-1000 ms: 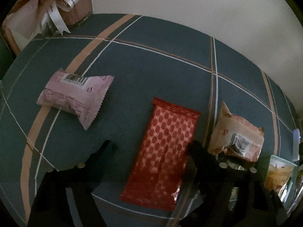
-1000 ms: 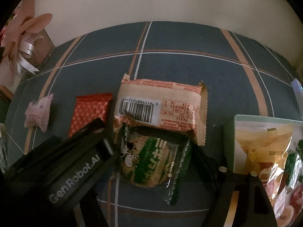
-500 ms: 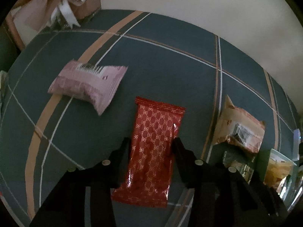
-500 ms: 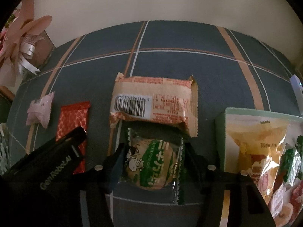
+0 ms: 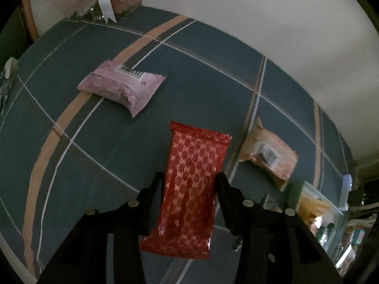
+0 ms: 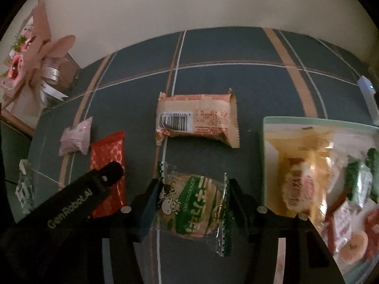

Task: Organize snacks
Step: 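Lift the red pack and green cake and carry both over the tray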

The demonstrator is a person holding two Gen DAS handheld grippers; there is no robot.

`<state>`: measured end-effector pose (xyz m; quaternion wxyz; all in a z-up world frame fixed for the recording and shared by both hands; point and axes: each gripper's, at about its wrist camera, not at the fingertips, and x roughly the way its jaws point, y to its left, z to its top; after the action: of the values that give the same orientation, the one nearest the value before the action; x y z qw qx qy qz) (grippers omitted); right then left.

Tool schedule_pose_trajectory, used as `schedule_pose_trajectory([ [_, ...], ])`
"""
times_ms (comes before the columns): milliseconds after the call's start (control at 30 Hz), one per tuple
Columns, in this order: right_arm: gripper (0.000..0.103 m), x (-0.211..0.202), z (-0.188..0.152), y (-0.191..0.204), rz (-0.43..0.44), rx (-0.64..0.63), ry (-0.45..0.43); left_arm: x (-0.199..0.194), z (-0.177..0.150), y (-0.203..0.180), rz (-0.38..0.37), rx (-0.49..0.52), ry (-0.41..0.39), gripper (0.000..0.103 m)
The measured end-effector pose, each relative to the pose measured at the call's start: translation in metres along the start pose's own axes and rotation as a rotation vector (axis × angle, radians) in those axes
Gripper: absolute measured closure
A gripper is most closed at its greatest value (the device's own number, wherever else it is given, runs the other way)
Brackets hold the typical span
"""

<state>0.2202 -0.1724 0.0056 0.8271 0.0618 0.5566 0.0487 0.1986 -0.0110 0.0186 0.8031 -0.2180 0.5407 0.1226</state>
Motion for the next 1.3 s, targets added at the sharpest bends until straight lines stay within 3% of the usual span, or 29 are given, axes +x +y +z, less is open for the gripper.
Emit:
schedule_pose_trajectory([
  [200,0.043,-0.032,-0.007,-0.01,0.01,0.008,-0.022,-0.033,-0.017,-0.004,-0.004,0.012,-0.044,0.057],
  [667,0.043,-0.087,-0.036,-0.052,-0.026,0.08,-0.064,-0.055,-0.041,-0.037,-0.068,0.057,-0.084,0.057],
  [933,0.043,-0.098,-0.036,-0.11,-0.102,0.172,-0.063,-0.048,-0.059,-0.073,-0.09,0.13,-0.057,0.057],
  [1300,0.043,-0.104,-0.049,-0.21,-0.158,0.401,-0.035,-0.038,-0.103,-0.149,-0.178,0.304,0.026,0.057],
])
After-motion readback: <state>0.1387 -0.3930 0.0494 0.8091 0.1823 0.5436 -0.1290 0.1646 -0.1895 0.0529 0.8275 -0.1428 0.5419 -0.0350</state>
